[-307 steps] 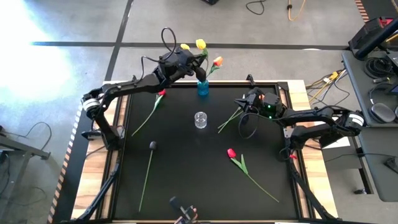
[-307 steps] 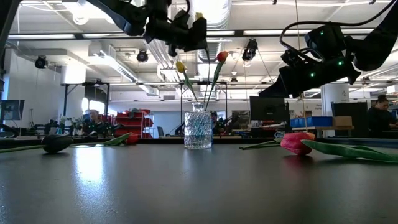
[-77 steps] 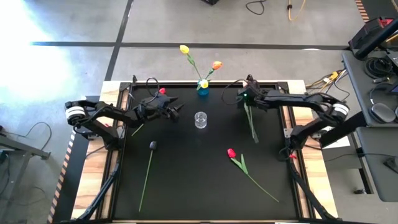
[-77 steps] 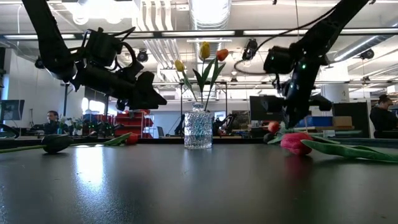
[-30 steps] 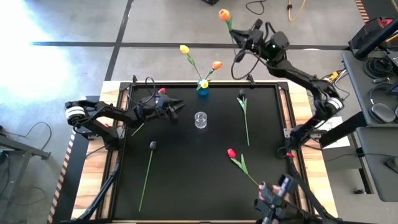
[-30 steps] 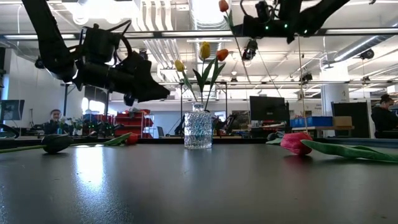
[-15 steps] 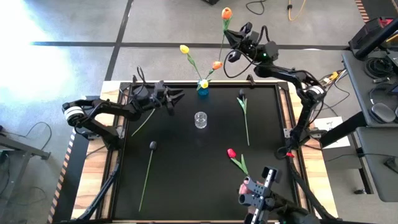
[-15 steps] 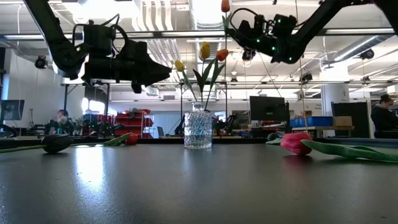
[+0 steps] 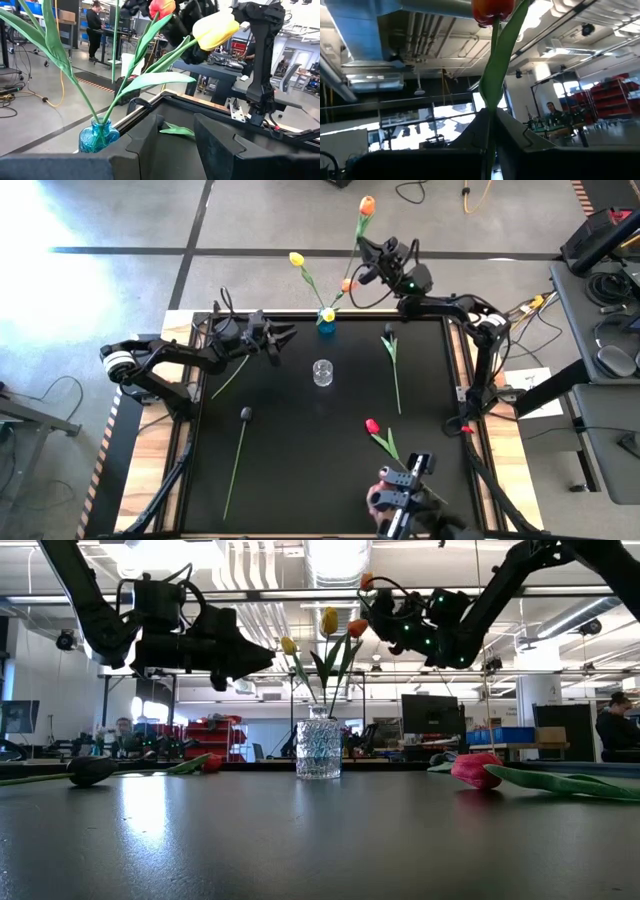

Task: Sort flowers into vase by color
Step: Put the orange tulip into the blue vase

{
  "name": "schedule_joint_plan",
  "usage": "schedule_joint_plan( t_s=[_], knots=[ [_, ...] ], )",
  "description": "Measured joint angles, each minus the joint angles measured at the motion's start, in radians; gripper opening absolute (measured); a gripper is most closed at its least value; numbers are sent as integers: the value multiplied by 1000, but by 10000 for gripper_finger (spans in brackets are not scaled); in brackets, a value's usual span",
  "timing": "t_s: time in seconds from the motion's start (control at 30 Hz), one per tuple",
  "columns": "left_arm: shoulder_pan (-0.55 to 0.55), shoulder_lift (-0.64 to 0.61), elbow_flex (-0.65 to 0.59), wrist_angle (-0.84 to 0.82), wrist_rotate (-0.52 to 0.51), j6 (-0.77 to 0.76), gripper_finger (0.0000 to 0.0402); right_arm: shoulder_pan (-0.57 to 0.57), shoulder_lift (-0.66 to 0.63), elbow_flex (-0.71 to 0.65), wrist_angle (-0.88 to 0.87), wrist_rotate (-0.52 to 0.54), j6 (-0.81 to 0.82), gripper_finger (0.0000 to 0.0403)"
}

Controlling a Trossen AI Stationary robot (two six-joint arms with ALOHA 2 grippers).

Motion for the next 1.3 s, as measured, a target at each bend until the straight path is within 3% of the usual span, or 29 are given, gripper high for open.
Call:
schedule_joint_plan(
  t_s=[0.27,0.63,1.03,1.3],
  knots=[
    [0,3,0,-1,-2,2,115,86,-3,-59,7,198,-62,12],
    [0,3,0,-1,-3,2,115,134,12,-79,43,227,-162,12],
    [0,3,-1,-13,-4,2,115,142,131,-44,148,226,-116,12],
    [0,3,-1,-13,-5,2,115,148,136,-44,150,220,-141,12]
  ],
)
